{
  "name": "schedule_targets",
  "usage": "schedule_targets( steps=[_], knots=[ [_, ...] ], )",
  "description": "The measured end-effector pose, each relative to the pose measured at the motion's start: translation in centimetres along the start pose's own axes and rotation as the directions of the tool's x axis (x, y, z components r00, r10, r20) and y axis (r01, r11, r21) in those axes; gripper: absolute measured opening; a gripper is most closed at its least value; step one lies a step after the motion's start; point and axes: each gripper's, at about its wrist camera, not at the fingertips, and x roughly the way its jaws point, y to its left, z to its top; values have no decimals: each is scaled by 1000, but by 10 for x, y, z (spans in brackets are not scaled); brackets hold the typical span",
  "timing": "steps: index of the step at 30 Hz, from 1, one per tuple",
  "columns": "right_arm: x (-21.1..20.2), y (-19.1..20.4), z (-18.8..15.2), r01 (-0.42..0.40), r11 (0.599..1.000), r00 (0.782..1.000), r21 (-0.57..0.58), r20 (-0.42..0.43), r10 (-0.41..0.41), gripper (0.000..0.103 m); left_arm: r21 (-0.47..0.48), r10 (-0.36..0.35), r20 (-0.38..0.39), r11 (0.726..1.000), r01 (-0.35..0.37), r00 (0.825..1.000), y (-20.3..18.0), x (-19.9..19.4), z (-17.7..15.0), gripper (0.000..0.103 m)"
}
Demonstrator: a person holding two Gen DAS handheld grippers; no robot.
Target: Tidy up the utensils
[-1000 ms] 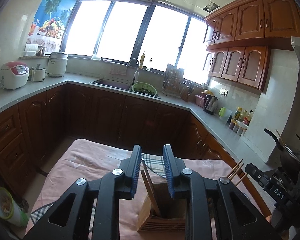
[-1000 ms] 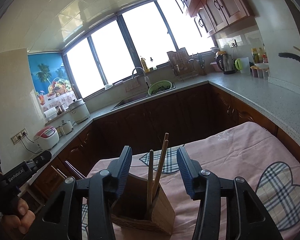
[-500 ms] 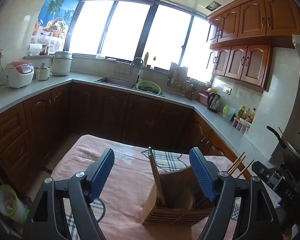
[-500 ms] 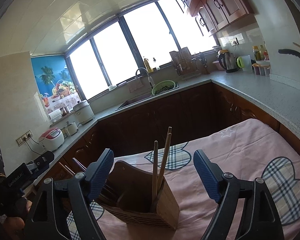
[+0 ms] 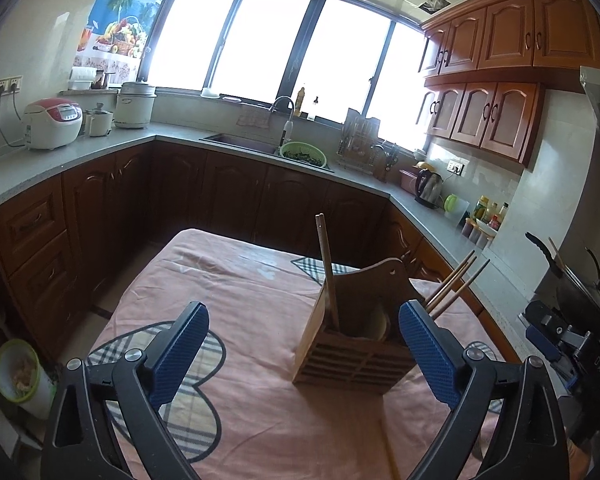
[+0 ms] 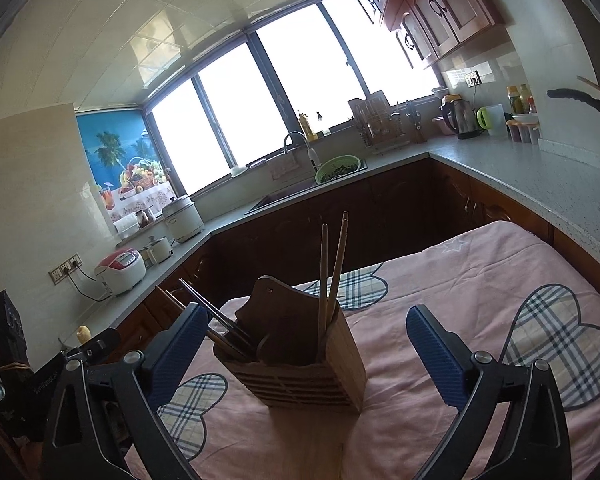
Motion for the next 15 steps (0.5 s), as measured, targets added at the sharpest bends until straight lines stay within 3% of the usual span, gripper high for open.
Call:
schedule_targets(
  steps=[15],
  knots=[
    [-69,5,-39,-34,999,999,28,9,33,101,-39,10,-60,999,-12,998,10,-76,-38,99]
  ],
)
